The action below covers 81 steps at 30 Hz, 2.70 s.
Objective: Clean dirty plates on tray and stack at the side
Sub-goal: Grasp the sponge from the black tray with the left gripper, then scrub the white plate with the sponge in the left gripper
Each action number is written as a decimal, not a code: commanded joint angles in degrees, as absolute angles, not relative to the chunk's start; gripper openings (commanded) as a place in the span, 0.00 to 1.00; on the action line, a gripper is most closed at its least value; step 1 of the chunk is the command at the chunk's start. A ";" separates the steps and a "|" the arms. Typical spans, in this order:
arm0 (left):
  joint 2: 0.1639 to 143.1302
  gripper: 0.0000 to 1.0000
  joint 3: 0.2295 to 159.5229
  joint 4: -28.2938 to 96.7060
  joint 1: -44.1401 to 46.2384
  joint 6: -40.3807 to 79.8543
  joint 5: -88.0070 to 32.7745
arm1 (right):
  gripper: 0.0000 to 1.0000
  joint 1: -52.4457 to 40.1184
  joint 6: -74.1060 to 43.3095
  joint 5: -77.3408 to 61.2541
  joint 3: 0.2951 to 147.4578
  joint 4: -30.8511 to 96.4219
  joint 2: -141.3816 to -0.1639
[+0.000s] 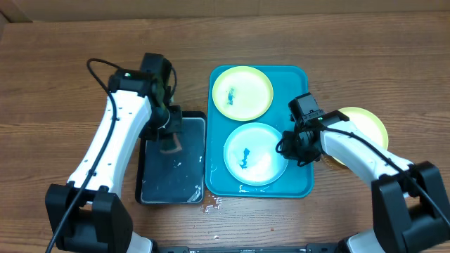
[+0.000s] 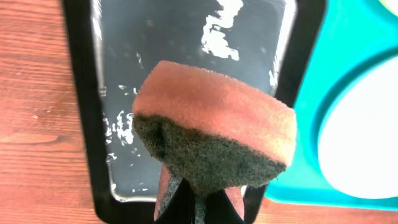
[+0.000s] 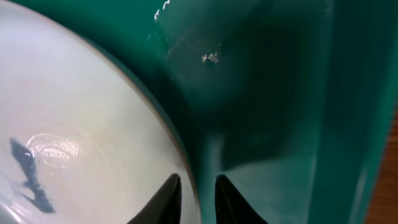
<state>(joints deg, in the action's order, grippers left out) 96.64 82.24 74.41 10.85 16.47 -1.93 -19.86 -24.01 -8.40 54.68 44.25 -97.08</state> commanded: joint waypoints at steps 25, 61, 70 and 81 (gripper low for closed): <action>114.02 0.04 78.96 47.07 36.69 33.89 -8.95 | 0.04 -19.86 -19.46 -14.70 54.30 45.65 -100.01; 121.05 0.04 78.78 55.55 40.45 34.57 -16.69 | 0.04 -19.86 -19.44 -14.68 54.30 46.19 -100.01; 121.05 0.04 79.20 64.99 38.44 35.38 -5.23 | 0.04 -19.86 -19.46 -14.68 54.30 46.13 -100.01; 121.05 0.04 83.90 67.24 32.38 36.21 10.92 | 0.04 -19.86 -19.40 -14.63 54.30 47.00 -100.01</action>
<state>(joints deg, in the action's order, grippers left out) 118.56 82.28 67.64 35.99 34.89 -0.01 -20.38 -19.29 -17.91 54.57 46.65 -99.39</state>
